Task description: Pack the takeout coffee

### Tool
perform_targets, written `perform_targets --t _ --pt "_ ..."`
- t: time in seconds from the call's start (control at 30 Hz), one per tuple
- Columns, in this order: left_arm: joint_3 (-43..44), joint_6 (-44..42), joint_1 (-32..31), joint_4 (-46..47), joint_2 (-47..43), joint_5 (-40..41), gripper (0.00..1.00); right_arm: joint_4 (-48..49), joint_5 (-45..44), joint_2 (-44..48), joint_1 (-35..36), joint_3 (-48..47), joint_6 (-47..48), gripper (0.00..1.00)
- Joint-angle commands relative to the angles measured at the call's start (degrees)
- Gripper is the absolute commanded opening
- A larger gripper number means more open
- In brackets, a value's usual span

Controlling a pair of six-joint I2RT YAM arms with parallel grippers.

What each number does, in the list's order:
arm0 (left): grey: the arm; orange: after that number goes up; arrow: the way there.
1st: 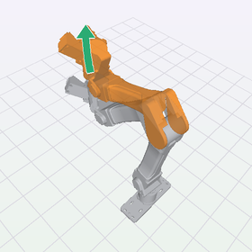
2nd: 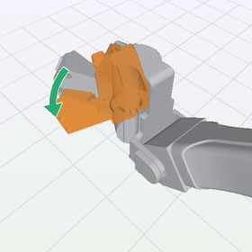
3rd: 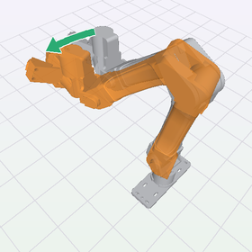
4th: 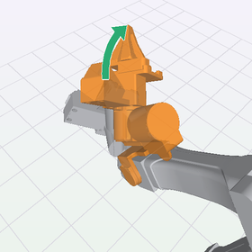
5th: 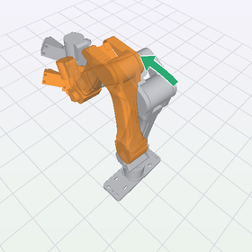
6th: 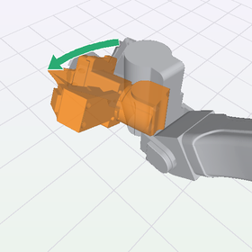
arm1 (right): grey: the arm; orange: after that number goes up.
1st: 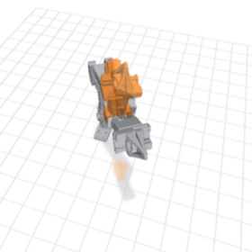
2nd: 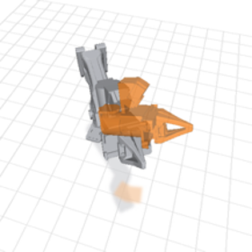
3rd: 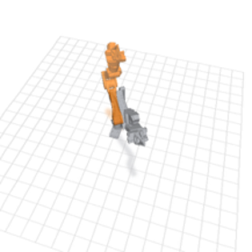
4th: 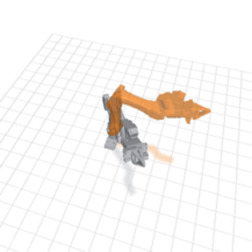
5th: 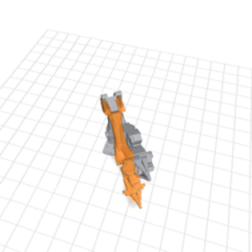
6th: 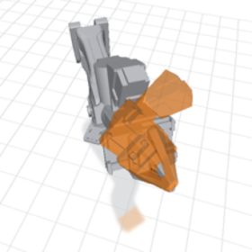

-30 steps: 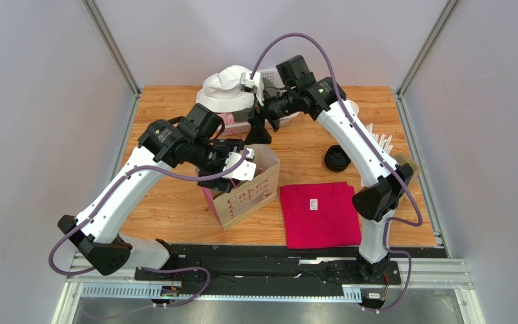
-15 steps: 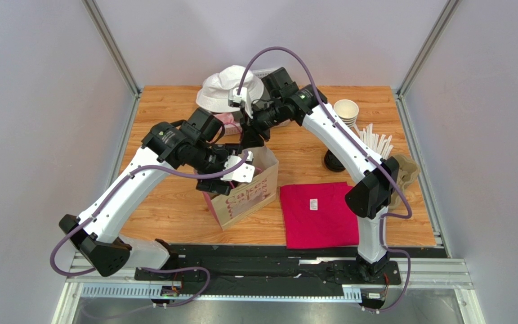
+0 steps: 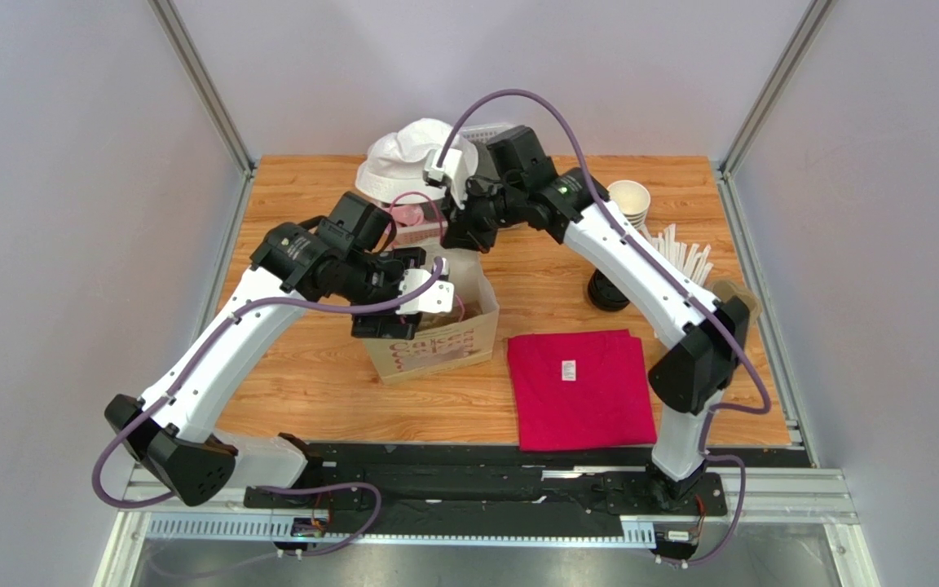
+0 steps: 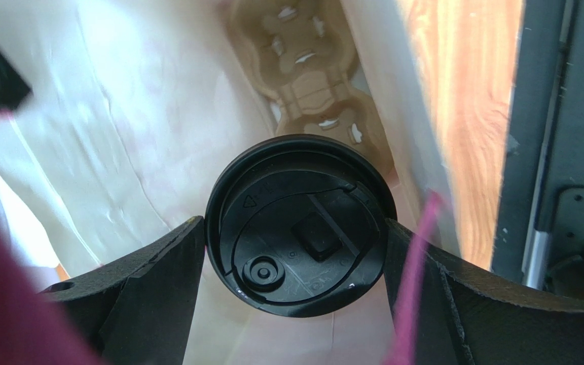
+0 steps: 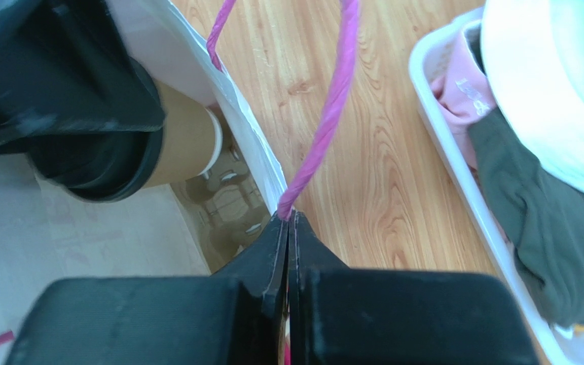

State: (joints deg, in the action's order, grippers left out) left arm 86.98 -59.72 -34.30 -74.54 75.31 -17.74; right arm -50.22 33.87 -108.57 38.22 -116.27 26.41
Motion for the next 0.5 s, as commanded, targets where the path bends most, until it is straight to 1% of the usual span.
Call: perform_targets --t 0.0,0.17,0.27,0.3,0.37,0.47 --pt "-3.8 2.3 0.5 5.8 -3.0 2.2 0.23 14.3 -7.2 11.4 1.2 8.9 -4.2 0.00" --pt "-10.5 5.1 0.5 13.4 -6.3 4.1 0.23 24.3 -11.9 19.3 2.6 21.0 -5.1 0.00" --pt "-13.1 7.4 0.5 17.1 -8.7 3.6 0.23 29.8 -13.4 22.5 3.0 25.6 -4.0 0.00" --pt "-13.7 8.0 0.5 17.8 -9.6 3.2 0.23 31.0 -13.7 23.2 3.0 28.3 -3.7 0.00" --pt "-14.8 9.6 0.5 19.8 -11.9 1.9 0.24 33.2 -14.1 24.0 2.9 30.3 -2.8 0.00" --pt "-14.9 11.8 0.5 21.5 -14.1 0.6 0.25 33.9 -14.4 24.3 2.9 32.5 -2.2 0.00"
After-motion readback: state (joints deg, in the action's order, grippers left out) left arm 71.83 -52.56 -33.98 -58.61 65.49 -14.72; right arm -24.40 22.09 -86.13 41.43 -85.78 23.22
